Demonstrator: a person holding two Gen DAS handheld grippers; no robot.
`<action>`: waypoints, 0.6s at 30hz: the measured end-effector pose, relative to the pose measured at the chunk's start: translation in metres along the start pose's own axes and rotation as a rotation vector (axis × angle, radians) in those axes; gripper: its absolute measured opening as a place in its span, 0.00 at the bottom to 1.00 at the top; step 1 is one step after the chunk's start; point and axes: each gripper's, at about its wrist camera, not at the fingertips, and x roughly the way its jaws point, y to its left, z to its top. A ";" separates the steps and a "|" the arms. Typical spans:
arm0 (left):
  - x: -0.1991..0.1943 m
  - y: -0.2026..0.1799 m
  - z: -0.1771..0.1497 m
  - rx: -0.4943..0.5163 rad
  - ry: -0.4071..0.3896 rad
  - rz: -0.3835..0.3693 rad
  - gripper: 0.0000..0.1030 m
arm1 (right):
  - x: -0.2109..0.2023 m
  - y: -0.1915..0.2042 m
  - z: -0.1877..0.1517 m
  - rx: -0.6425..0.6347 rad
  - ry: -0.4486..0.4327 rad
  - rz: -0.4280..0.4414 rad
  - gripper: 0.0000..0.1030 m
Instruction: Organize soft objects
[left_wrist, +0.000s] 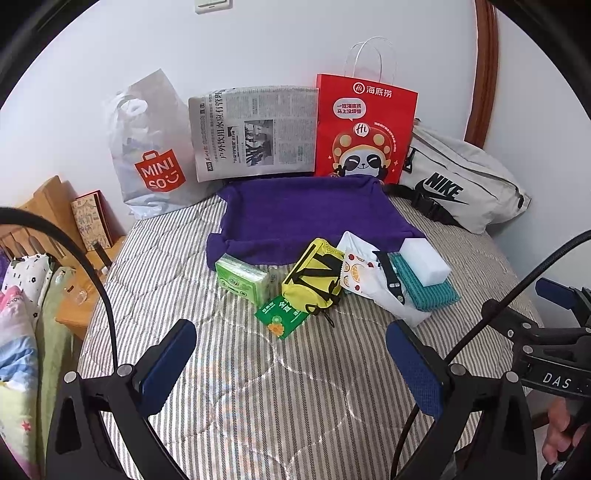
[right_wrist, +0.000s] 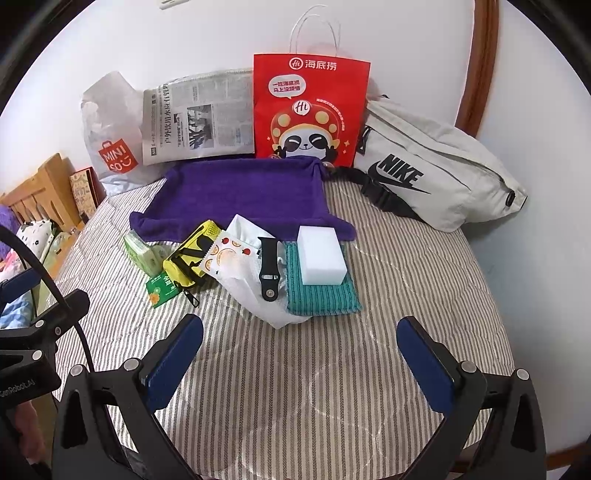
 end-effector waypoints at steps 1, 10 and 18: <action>0.000 0.000 0.000 -0.001 0.000 0.002 1.00 | 0.000 0.000 0.000 -0.002 0.001 0.003 1.00; 0.000 -0.001 -0.001 0.001 -0.001 0.003 1.00 | -0.002 0.001 0.000 -0.001 -0.003 0.007 1.00; 0.000 -0.002 -0.001 0.003 0.000 0.004 1.00 | 0.000 0.001 0.000 -0.006 0.005 0.006 1.00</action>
